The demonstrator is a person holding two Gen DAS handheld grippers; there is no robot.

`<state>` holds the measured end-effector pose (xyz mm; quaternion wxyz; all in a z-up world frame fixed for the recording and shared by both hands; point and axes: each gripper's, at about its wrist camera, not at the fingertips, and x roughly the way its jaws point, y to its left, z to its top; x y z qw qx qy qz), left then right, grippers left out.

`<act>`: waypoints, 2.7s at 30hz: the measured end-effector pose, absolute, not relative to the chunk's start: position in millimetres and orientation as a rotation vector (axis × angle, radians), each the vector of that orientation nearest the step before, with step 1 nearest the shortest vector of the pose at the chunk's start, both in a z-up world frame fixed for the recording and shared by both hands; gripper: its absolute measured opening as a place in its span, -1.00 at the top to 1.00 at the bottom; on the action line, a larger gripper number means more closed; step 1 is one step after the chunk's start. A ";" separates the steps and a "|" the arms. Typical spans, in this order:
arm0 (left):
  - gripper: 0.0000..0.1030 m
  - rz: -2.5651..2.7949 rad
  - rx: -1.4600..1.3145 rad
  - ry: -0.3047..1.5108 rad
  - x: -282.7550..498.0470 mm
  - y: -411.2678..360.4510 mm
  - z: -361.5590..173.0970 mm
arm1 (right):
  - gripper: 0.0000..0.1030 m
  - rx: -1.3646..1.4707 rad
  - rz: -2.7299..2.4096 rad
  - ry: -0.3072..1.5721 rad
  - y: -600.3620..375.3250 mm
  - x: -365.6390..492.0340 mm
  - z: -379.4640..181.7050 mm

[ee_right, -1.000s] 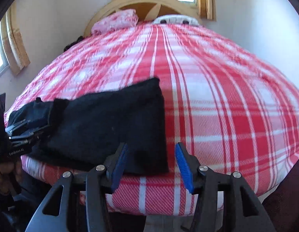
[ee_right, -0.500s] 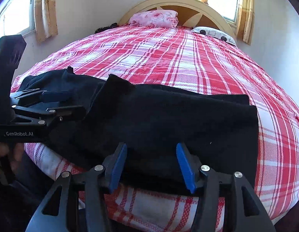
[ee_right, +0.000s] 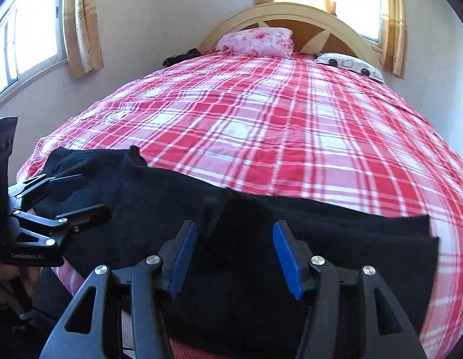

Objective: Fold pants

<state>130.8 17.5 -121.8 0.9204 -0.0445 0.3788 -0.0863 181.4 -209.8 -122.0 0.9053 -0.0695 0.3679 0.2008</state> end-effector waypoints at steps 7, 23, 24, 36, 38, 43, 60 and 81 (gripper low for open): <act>-0.77 -0.110 -0.086 0.782 125.6 54.9 -125.3 | -0.19 -0.253 0.428 0.813 -179.4 184.5 -150.9; -0.29 0.078 -0.272 0.854 127.3 216.0 -143.4 | -0.19 -0.090 0.488 0.734 -185.4 137.6 -135.5; -0.29 0.056 -0.279 0.860 129.9 211.8 -146.7 | -0.19 -0.094 0.492 0.742 -183.2 135.6 -138.4; 0.54 -0.008 -0.280 0.892 123.4 210.5 -142.1 | -0.19 -0.055 0.475 0.735 -191.9 131.9 -136.1; 0.61 -0.037 -0.335 0.894 118.5 210.4 -136.0 | -0.19 -0.037 0.470 0.723 -198.4 132.4 -132.3; 0.61 -0.150 -0.408 0.836 101.9 190.1 -104.2 | -0.19 0.007 0.443 0.701 -215.7 135.7 -123.2; 0.61 -0.569 -0.377 0.758 157.1 -20.8 -15.3 | -0.21 0.043 0.170 0.637 -356.5 140.8 -73.6; -0.21 -0.753 -0.071 0.876 178.2 -235.7 -41.1 | -0.22 0.307 -0.020 0.680 -465.4 145.3 -127.3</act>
